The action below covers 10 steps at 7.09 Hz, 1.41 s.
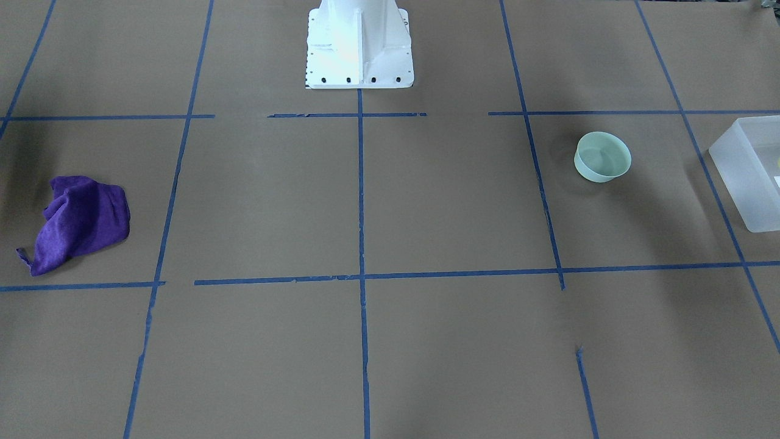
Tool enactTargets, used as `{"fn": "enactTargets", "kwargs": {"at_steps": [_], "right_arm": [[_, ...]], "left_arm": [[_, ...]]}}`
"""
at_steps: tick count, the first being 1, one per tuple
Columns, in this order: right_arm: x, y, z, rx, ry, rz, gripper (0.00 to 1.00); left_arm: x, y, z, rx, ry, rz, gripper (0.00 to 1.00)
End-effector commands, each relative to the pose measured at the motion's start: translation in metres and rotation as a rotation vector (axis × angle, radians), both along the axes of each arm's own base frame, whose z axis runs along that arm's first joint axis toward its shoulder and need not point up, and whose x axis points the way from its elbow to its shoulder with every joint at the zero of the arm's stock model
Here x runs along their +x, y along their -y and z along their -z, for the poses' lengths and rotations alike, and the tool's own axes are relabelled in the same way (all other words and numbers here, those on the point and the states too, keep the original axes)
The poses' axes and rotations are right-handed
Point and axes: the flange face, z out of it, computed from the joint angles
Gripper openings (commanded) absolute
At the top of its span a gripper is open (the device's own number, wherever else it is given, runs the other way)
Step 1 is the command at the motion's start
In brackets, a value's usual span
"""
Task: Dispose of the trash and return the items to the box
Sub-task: 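Drop the yellow cup into the clear plastic bin with the left gripper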
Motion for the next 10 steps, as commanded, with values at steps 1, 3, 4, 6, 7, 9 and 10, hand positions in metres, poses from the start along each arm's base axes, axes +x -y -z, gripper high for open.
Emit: {"fn": "enactTargets", "kwargs": {"at_steps": [1,3,4,6,7,9,10], "right_arm": [[0.0,-0.001,-0.001,-0.004,0.001,0.0,1.0],[-0.001,-0.001,-0.004,-0.009,0.003,0.003,1.0],[-0.002,0.001,-0.006,-0.016,0.001,0.003,1.0],[-0.003,0.0,-0.001,0.0,0.017,0.008,1.0],[-0.003,-0.001,-0.003,0.011,0.02,0.007,1.0],[-0.05,-0.01,0.004,0.101,0.046,0.088,1.0],[-0.071,-0.03,-0.005,0.088,0.076,0.054,1.0]], "left_arm": [[0.024,-0.005,-0.025,0.02,-0.01,-0.051,0.0],[0.042,-0.01,-0.04,0.037,-0.026,-0.093,0.0],[0.046,-0.009,-0.04,0.04,-0.026,-0.102,0.27],[0.05,-0.002,-0.034,0.048,-0.027,-0.104,0.7],[0.05,0.002,-0.027,0.049,-0.027,-0.094,0.8],[0.05,0.018,0.031,0.109,-0.031,-0.052,0.9],[0.046,0.029,0.063,0.109,-0.03,-0.043,0.92]]}}
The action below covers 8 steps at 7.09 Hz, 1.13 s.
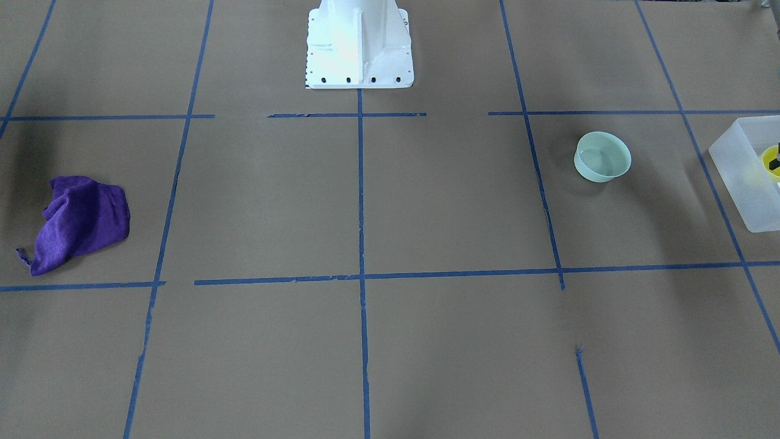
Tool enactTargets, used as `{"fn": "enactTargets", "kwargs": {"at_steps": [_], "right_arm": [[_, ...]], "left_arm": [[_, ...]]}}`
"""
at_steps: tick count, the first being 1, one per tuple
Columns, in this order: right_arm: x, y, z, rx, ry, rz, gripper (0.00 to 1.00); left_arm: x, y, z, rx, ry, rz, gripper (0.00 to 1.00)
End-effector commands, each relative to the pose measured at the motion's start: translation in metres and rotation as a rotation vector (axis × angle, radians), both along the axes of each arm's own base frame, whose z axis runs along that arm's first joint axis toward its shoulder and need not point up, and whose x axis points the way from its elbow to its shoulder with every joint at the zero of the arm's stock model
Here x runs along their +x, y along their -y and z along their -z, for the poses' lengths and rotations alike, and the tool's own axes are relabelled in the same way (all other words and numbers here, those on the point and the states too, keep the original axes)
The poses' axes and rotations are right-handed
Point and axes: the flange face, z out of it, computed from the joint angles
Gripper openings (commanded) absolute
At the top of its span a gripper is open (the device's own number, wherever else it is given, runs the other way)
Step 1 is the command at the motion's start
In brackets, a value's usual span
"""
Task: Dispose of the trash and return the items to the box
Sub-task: 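Reach the right gripper down onto the purple cloth and grasp it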
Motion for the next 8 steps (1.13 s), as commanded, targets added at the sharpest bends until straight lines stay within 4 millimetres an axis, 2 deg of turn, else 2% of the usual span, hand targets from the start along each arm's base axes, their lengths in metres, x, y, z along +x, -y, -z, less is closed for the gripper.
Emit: {"fn": "enactTargets", "kwargs": {"at_steps": [1,2,3,5,6,7,8], "right_arm": [[-0.061,-0.025,0.006,-0.057,0.08,-0.064,1.0],[-0.11,-0.037,0.019,-0.151,0.117,-0.096,1.0],[-0.135,-0.045,0.026,-0.187,0.136,-0.126,1.0],[-0.14,-0.054,0.047,-0.288,0.168,-0.194,1.0],[-0.145,-0.065,0.034,-0.338,0.146,-0.202,1.0],[-0.14,-0.072,0.015,-0.363,0.089,-0.237,1.0],[-0.145,-0.078,0.009,-0.372,0.073,-0.23,0.97]], "left_arm": [[-0.019,0.018,0.075,-0.006,0.002,0.053,0.92],[-0.028,0.02,0.114,-0.007,0.006,0.075,0.99],[-0.031,0.021,0.134,-0.021,0.006,0.09,0.99],[-0.032,0.025,0.149,-0.061,-0.005,0.147,0.99],[-0.032,0.025,0.152,-0.06,-0.01,0.149,0.99],[-0.031,0.025,0.154,-0.091,-0.021,0.178,0.99],[-0.031,0.024,0.153,-0.098,-0.022,0.184,0.99]]}}
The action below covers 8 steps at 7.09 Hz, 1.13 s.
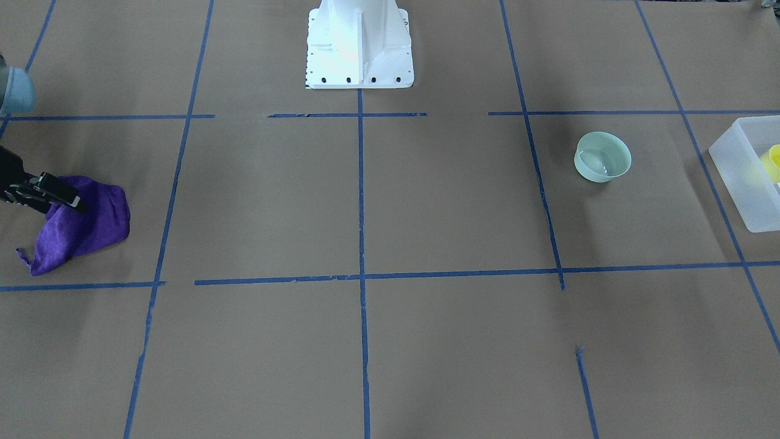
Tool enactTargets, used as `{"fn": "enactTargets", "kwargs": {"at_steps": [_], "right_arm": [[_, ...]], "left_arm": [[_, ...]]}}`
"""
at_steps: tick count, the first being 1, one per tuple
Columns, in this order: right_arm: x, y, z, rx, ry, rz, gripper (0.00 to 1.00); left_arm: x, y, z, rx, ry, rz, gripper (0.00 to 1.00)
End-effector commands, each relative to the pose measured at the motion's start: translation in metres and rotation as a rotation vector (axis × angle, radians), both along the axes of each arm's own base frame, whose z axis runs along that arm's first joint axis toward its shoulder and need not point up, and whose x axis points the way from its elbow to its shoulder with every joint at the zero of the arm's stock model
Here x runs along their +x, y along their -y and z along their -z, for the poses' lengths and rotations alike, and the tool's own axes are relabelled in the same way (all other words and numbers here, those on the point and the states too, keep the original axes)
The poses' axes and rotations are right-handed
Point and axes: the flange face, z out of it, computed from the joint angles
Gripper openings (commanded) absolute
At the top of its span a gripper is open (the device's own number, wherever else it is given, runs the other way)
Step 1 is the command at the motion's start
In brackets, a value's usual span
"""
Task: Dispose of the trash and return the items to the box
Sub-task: 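Reach the right gripper down onto the purple cloth and grasp it, then lift the purple cloth with the right gripper and drop it into the pink bin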
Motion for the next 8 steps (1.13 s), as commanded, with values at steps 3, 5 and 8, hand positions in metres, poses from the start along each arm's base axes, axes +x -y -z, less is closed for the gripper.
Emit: {"fn": "enactTargets", "kwargs": {"at_steps": [3,5,8], "right_arm": [[-0.013,-0.011,-0.017,-0.071,-0.067,-0.037,0.0],[-0.012,-0.013,-0.002,-0.054,-0.044,-0.032,0.0],[0.09,-0.025,0.074,-0.065,0.063,-0.132,0.0]], "left_arm": [[0.0,-0.002,0.0,-0.017,-0.006,0.016,0.99],[0.001,0.0,0.002,-0.034,-0.01,0.032,0.99],[0.072,0.009,0.02,-0.068,-0.057,0.065,0.99]]}}
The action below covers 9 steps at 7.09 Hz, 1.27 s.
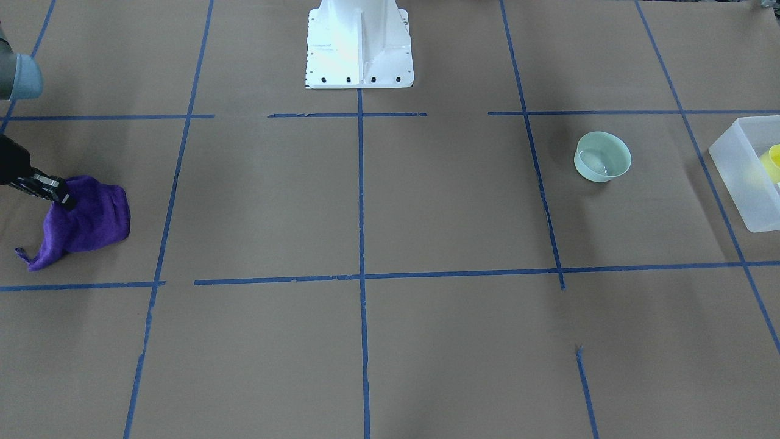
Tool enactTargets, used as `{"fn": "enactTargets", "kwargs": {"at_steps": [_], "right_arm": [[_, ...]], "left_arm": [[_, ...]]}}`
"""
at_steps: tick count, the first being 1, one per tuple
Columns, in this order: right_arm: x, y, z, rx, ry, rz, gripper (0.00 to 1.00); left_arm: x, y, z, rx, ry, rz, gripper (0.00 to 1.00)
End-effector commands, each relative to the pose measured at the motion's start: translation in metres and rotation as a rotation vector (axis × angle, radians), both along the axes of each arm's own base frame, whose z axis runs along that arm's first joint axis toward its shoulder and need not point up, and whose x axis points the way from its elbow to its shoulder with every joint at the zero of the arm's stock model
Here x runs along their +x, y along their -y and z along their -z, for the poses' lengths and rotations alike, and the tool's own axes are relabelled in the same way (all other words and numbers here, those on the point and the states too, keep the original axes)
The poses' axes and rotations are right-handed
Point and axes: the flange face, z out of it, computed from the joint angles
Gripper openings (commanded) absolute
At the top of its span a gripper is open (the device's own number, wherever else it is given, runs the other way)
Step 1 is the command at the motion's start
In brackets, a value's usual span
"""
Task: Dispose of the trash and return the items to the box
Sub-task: 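Lift the purple cloth with the right gripper and drop it into the pink bin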
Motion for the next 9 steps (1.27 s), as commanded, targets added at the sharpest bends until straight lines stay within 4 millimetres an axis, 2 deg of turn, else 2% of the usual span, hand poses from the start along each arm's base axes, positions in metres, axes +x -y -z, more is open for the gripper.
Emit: {"fn": "enactTargets", "kwargs": {"at_steps": [1,2,3,4,5,6,7,8,9], "right_arm": [[0.088,-0.028,0.019,0.013,0.024,-0.094,0.0],[0.12,-0.038,0.001,0.055,0.001,-0.098,0.0],[0.173,-0.05,-0.025,0.114,-0.062,-0.099,0.0],[0.223,-0.06,-0.046,0.16,-0.126,-0.065,0.0],[0.271,-0.077,-0.073,0.178,-0.181,0.0,0.0],[0.321,-0.067,-0.084,0.227,-0.266,0.061,0.0],[0.354,-0.047,-0.113,0.231,-0.297,0.101,0.0],[0.363,-0.032,-0.147,0.209,-0.276,0.133,0.0],[0.36,-0.039,-0.173,0.177,-0.261,0.148,0.0]], "left_arm": [[0.07,0.001,0.016,-0.042,-0.052,-0.001,0.99],[0.102,-0.002,0.023,-0.064,-0.062,0.016,0.99],[0.132,-0.006,0.031,-0.08,-0.076,0.044,0.99],[0.148,-0.011,0.034,-0.091,-0.093,0.038,0.99],[0.155,-0.013,0.036,-0.104,-0.102,0.038,0.99],[0.156,-0.014,0.036,-0.098,-0.107,0.039,0.99],[0.156,-0.013,0.036,-0.097,-0.106,0.04,0.99],[0.156,-0.014,0.037,-0.099,-0.107,0.04,0.99],[0.168,-0.016,0.041,-0.118,-0.114,0.033,0.99]]}}
